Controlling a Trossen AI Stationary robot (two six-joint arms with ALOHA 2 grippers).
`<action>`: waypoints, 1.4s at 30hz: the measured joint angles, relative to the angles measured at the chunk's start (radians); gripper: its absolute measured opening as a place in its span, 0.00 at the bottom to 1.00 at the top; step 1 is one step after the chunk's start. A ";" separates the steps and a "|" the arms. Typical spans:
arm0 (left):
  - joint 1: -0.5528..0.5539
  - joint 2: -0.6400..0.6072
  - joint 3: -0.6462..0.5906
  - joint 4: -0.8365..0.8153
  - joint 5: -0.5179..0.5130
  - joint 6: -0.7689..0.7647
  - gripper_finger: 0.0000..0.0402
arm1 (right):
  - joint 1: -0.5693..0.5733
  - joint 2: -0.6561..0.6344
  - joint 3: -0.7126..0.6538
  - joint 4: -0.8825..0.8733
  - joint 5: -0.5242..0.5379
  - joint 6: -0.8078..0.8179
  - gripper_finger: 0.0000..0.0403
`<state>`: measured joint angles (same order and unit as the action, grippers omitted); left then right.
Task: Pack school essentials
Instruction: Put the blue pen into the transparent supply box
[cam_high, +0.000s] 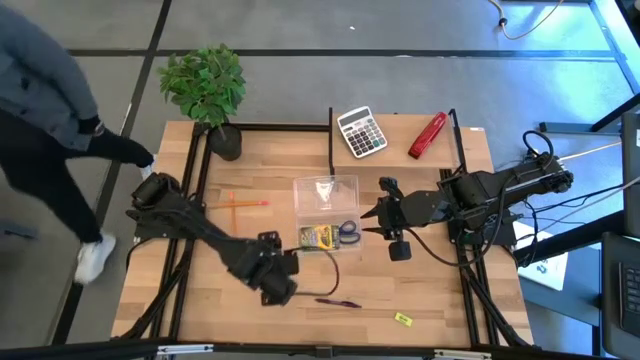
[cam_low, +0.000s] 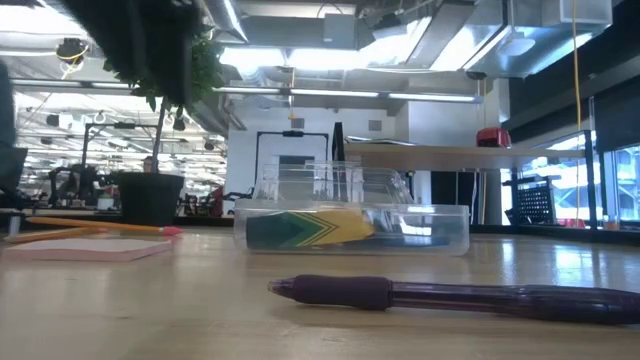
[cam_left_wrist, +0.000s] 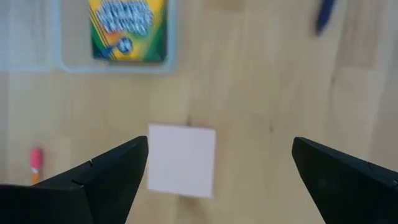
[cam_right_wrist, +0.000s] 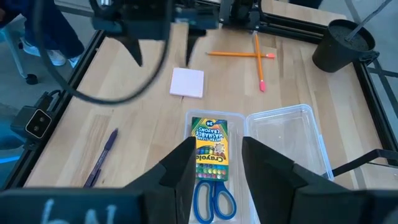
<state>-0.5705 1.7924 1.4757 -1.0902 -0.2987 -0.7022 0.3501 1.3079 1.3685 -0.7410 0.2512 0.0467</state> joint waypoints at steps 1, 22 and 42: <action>-0.017 0.000 0.000 -0.004 -0.002 -0.021 0.98 | 0.000 0.000 0.000 0.000 0.000 0.000 0.33; -0.204 0.000 0.000 -0.080 -0.146 -0.291 0.98 | 0.045 0.035 0.000 0.017 -0.275 0.165 0.33; -0.222 0.000 -0.001 -0.080 -0.163 -0.319 0.98 | 0.294 0.371 0.000 -0.004 -0.281 0.350 0.33</action>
<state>-0.7921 1.7924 1.4746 -1.1702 -0.4621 -1.0214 0.6441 1.6790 1.3685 -0.7448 -0.0293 0.3965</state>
